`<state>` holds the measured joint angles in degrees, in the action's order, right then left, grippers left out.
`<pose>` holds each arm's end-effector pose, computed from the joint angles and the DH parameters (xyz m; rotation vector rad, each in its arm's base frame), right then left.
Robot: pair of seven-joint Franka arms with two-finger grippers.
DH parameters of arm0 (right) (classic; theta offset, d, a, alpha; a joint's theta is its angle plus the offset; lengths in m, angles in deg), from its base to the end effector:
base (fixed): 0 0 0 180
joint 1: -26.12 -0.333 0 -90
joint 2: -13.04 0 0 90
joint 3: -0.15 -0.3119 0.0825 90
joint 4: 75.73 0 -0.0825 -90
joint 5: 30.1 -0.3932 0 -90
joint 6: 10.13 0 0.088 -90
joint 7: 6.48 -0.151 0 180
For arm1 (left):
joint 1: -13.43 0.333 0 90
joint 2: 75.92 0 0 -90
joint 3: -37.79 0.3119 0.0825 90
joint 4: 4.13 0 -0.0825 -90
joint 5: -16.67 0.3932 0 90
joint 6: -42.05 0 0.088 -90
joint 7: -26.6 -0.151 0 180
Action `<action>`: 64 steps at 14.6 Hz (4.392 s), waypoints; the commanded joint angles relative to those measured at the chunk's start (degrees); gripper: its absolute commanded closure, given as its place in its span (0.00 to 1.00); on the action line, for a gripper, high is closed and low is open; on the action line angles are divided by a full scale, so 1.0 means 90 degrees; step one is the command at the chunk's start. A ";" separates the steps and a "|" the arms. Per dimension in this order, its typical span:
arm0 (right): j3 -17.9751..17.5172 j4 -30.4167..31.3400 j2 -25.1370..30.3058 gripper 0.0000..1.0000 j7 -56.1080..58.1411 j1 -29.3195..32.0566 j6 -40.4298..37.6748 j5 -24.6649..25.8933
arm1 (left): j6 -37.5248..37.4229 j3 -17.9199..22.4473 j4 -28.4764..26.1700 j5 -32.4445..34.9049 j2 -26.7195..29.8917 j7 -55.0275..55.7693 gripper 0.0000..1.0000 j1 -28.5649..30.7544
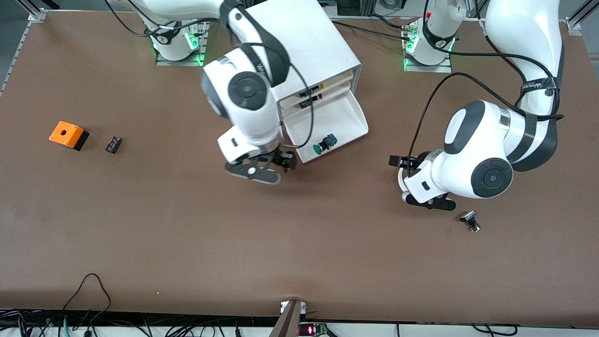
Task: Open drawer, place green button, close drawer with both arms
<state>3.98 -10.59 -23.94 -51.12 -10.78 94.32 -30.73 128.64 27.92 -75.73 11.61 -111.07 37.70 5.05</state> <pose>0.6205 0.4201 0.3841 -3.1228 0.2979 -0.0800 0.6465 -0.2048 0.3408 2.9852 -0.1508 -0.5745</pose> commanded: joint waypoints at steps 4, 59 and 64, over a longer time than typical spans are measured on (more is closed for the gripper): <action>-0.0074 0.0848 0.1061 0.00 0.2428 0.1324 -0.0365 -0.0204 | 0.1362 -0.0134 -0.0656 0.0190 -0.0040 0.2562 0.13 -0.0611; -0.1060 0.3475 0.4011 0.00 0.4061 0.4197 -0.0551 0.0099 | 0.4510 -0.2176 -0.4643 0.1020 0.0956 0.6218 0.02 -0.1277; -0.1070 0.3426 0.4070 0.00 0.4178 0.4207 -0.0561 0.0099 | 0.3019 -0.2117 -0.3355 0.1050 0.0956 0.5020 0.02 -0.0467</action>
<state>-5.47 21.25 12.35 -14.76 26.80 90.30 -29.30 162.63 9.08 -111.56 21.62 -102.60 88.98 -2.35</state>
